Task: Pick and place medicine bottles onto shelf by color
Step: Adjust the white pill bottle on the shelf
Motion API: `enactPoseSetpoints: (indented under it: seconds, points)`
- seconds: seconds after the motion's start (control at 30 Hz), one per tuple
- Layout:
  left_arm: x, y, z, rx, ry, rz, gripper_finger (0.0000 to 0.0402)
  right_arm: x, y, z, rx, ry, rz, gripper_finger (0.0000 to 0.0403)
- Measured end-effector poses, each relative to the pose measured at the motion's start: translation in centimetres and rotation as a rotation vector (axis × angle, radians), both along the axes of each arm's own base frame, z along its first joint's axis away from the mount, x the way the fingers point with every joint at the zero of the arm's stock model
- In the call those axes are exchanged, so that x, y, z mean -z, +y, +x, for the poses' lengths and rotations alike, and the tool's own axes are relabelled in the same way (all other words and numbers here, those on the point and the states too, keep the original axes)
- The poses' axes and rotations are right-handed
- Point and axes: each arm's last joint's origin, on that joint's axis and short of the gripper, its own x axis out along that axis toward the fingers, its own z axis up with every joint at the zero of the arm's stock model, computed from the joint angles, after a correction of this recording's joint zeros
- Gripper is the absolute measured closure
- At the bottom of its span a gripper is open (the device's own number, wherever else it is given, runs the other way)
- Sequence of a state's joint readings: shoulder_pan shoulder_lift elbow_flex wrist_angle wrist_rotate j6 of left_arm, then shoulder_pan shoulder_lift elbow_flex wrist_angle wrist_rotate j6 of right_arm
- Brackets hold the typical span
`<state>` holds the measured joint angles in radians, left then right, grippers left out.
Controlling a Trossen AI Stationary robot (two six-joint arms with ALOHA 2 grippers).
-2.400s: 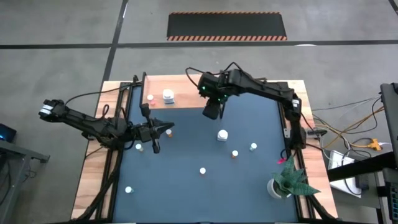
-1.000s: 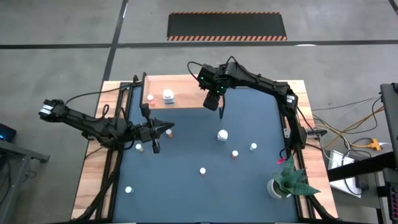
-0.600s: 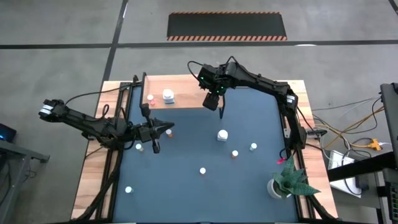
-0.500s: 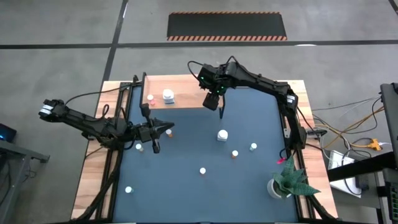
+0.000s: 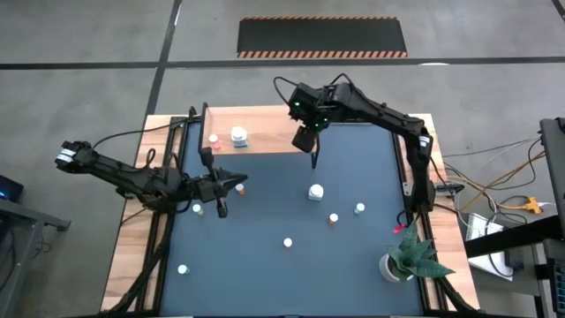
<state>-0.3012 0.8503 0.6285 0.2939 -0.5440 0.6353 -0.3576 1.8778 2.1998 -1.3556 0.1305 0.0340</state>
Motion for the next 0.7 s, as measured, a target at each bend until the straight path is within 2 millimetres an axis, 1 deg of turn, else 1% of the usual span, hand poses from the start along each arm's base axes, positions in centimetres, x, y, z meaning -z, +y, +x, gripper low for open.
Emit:
enactPoseSetpoints:
  seconds: [0.1,0.2,0.3,0.43,0.53,0.63,0.7]
  points:
    - [0.3,0.0,0.1,-0.023,0.028,0.002,0.0398,-0.9,0.3,-0.6,0.008,-0.027,-0.005,0.0223]
    - [1.4,0.2,0.4,-0.065,0.102,-0.059,0.0398,-2.0,0.6,-1.3,0.006,-0.053,-0.014,0.0223]
    - [2.7,1.0,0.7,-0.169,0.231,-0.107,0.04,-2.9,1.0,-2.0,0.001,-0.078,-0.024,0.0223]
    - [3.3,2.2,0.8,-0.282,0.365,-0.201,0.0401,-3.8,1.6,-2.6,-0.022,-0.101,-0.039,0.0223]
    - [3.2,2.7,1.4,-0.31,0.358,-0.211,0.0401,-4.1,2.0,-2.6,-0.088,-0.1,-0.068,0.0223]
    - [2.3,2.9,2.0,-0.308,0.289,-0.207,0.0401,-4.2,2.4,-2.6,-0.123,-0.098,-0.074,0.0223]
    - [2.0,2.9,2.3,-0.301,0.252,-0.202,0.0401,-4.5,3.0,-2.9,-0.145,-0.094,-0.05,0.0223]
